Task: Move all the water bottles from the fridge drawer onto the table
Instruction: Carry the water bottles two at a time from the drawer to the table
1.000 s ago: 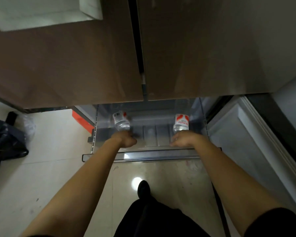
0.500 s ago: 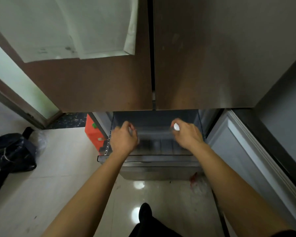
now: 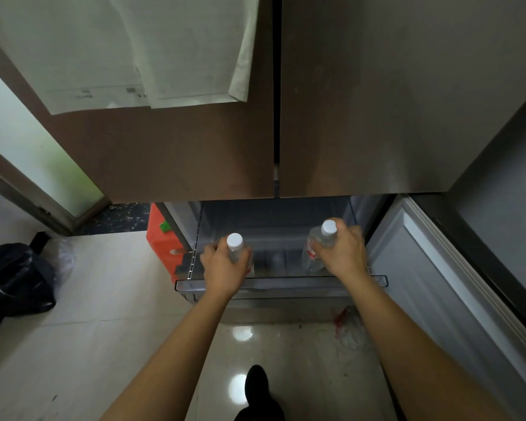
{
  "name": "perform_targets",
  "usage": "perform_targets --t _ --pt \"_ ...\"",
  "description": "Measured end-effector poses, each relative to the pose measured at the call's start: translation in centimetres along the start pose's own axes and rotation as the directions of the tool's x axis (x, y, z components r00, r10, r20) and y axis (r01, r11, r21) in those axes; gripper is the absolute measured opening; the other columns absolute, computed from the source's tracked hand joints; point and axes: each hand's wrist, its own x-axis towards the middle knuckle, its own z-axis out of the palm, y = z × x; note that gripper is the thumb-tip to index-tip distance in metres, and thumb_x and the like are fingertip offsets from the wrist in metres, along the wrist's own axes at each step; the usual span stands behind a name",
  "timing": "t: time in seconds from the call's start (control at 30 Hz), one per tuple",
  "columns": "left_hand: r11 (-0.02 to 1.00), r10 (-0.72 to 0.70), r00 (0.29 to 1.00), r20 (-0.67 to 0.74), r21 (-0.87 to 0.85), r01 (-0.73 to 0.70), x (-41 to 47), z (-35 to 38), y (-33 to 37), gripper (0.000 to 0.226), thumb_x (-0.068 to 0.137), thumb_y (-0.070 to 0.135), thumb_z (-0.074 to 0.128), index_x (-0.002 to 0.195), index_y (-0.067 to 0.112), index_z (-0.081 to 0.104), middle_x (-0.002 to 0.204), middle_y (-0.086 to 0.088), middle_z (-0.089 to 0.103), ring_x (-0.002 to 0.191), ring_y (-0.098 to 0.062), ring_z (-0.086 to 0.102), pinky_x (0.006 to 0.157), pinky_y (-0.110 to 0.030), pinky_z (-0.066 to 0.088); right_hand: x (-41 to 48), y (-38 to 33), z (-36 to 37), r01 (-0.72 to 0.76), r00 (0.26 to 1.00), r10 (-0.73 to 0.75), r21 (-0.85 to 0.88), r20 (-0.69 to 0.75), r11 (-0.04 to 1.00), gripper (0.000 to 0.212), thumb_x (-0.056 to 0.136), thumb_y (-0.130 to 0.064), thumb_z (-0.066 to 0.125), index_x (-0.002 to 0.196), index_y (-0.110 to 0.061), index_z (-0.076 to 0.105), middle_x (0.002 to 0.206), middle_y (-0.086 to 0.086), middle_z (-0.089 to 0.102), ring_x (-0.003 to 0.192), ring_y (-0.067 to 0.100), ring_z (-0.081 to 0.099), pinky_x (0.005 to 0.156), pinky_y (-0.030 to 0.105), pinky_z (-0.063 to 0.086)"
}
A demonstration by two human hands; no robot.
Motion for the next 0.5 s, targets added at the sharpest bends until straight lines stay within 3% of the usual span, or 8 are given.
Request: perform_targets --t 0.1,0.2,0.37,0.5 --pt "0.985 0.042 0.996 0.076 0.166 -0.054 -0.1 0.5 -1.2 0.072 0.083 0.044 0.073 0.14 0.026 0.033 0.134 -0.011 0.053 0.123 -0.034 0.051 0.098 -0.048 0.048 0.2 0.7 1.0 -0.017 0.996 0.01 0.077 0.092 0.997 0.081 0.073 -0.03 0.087 0.141 -0.026 0.042 0.141 0.011 0.04 0.128 0.036 0.046 0.101 0.045 0.046" --pt "0.973 0.066 0.997 0.037 0.22 -0.073 0.3 0.8 -1.7 0.074 0.081 0.05 0.073 0.136 0.027 0.03 0.122 -0.007 0.062 0.107 -0.03 0.063 0.084 -0.043 0.054 0.1 1.0 2.4 0.016 0.994 -0.033 0.155 0.106 0.988 0.089 0.076 -0.022 0.086 0.145 -0.024 0.03 0.142 0.012 0.047 0.126 0.035 0.05 0.099 0.047 0.047" --pt "0.985 0.088 0.995 -0.043 0.153 -0.081 0.8 1.1 -2.3 0.072 0.081 0.05 0.074 0.135 0.025 0.032 0.119 -0.007 0.064 0.103 -0.031 0.065 0.082 -0.043 0.055 0.0 0.7 3.5 0.014 0.999 -0.01 0.101 -0.042 0.995 0.082 0.077 -0.032 0.084 0.142 -0.026 0.034 0.138 0.009 0.053 0.118 0.037 0.057 0.09 0.047 0.052" --pt "0.998 0.009 0.989 -0.146 -0.061 -0.018 0.5 0.8 -2.2 0.069 0.074 0.042 0.083 0.123 0.024 0.037 0.111 -0.005 0.067 0.1 -0.034 0.066 0.084 -0.041 0.051 -1.1 0.5 3.6 -0.094 0.99 0.122 0.325 -0.069 0.941 0.076 0.074 -0.027 0.087 0.137 -0.032 0.045 0.128 0.002 0.064 0.117 0.03 0.06 0.089 0.034 0.047"
